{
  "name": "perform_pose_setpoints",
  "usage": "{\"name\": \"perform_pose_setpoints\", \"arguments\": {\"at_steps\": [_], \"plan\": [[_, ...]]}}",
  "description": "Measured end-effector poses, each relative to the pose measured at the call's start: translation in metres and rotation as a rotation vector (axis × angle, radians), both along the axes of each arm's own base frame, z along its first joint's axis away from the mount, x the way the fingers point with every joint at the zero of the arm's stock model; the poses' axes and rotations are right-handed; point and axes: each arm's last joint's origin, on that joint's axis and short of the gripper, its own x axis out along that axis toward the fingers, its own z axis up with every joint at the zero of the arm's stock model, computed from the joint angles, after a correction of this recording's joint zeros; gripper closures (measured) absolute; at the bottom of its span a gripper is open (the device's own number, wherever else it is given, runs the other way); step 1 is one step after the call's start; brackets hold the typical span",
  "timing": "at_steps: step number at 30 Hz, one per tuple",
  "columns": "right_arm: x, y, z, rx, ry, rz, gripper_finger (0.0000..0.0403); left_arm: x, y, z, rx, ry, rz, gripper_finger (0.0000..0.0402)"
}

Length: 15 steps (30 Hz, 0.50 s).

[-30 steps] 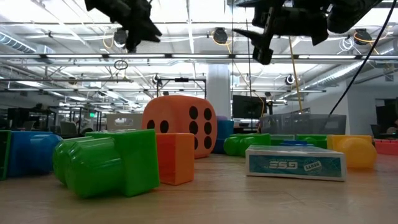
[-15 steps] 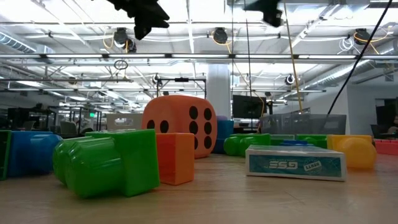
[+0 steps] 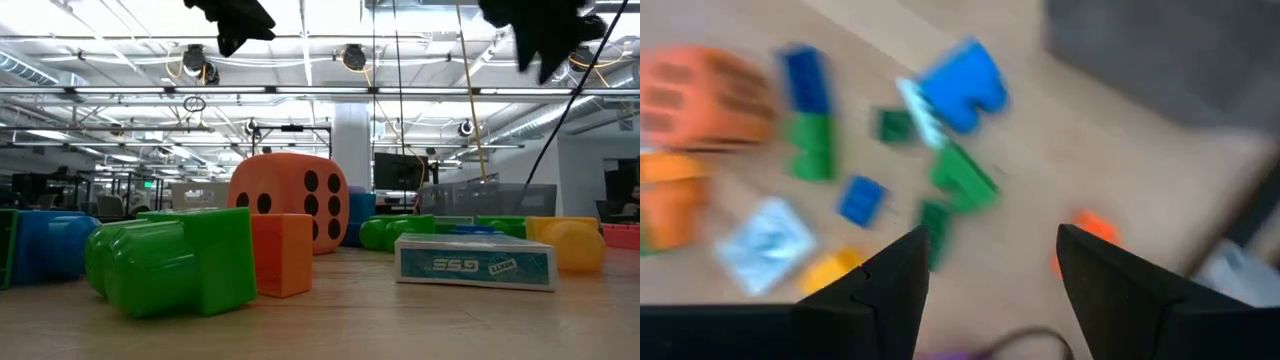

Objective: Pick & Place Toys
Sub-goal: Put the orange game piece into the gray bin

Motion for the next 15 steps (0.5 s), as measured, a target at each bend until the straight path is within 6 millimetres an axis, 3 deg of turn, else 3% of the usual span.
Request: {"name": "perform_pose_setpoints", "arguments": {"at_steps": [6, 15], "plan": [[-0.01, 0.008, -0.045, 0.012, 0.197, -0.07, 0.0193, 0.002, -0.001, -0.001, 0.021, 0.007, 0.0, 0.0293], [-0.022, 0.002, -0.103, 0.133, 0.388, -0.034, 0.0193, 0.004, 0.0, 0.001, 0.033, -0.024, 0.002, 0.0293]]}}
